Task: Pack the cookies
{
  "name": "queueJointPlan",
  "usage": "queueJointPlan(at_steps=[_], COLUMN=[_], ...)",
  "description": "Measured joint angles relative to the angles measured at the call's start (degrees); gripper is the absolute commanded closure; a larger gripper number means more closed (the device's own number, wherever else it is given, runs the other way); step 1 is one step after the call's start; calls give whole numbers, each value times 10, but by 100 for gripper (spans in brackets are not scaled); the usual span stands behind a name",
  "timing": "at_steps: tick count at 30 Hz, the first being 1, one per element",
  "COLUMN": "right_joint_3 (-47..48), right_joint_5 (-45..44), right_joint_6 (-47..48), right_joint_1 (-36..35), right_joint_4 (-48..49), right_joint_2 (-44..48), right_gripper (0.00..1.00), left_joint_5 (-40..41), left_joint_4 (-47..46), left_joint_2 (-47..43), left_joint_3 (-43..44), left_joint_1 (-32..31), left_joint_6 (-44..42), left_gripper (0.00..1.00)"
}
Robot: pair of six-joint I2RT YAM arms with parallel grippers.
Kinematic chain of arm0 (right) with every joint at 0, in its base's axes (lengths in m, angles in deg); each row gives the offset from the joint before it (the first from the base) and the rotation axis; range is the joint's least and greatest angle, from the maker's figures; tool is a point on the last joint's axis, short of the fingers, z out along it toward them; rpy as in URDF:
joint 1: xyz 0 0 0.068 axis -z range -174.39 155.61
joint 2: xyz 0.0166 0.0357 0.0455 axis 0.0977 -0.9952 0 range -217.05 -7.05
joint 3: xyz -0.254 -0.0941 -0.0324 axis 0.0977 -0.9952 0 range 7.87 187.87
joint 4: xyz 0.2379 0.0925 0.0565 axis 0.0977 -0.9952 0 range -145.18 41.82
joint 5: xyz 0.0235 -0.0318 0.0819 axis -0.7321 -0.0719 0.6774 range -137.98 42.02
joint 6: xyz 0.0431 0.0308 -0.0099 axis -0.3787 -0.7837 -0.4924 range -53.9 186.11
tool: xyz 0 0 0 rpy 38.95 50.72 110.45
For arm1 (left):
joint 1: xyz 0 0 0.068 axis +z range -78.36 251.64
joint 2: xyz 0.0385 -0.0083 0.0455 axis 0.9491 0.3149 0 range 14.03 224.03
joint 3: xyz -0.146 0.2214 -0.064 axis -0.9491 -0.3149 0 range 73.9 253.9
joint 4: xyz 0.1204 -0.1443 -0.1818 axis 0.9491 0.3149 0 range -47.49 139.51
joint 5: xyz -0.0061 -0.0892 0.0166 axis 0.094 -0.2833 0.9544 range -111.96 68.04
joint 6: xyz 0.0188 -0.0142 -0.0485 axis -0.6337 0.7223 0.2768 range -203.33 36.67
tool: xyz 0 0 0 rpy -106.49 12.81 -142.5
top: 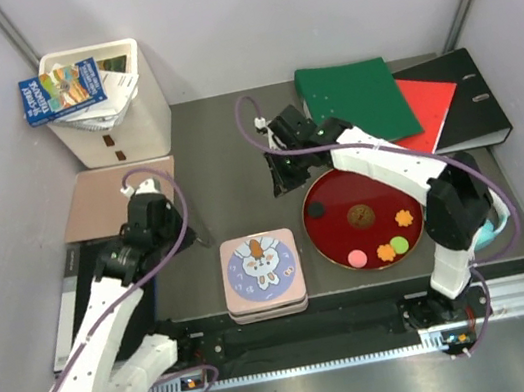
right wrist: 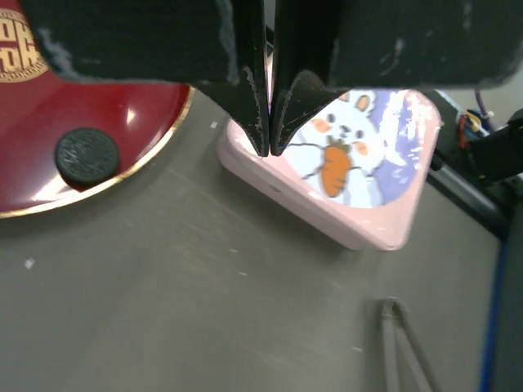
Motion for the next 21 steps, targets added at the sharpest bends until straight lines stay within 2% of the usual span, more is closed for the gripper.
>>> queueJointPlan(at_steps=[7,13,21], right_joint_3=[0,-9,-75], right_joint_5=[31,63,107], right_joint_6=[18,25,24], right_joint_1=[54,59,59], right_joint_4=[-40,-41,-21], right_joint_2=[-54,-66,-87], right_gripper=[100,100,100], left_joint_5=[0,-10,-12], left_joint_4=[71,103,126], left_joint_2=[-94,-118,-132], left_joint_3=[-34,-39,-50], left_joint_1=[-3,-3,-3], left_joint_6=[5,20,37], left_gripper=[100,100,100])
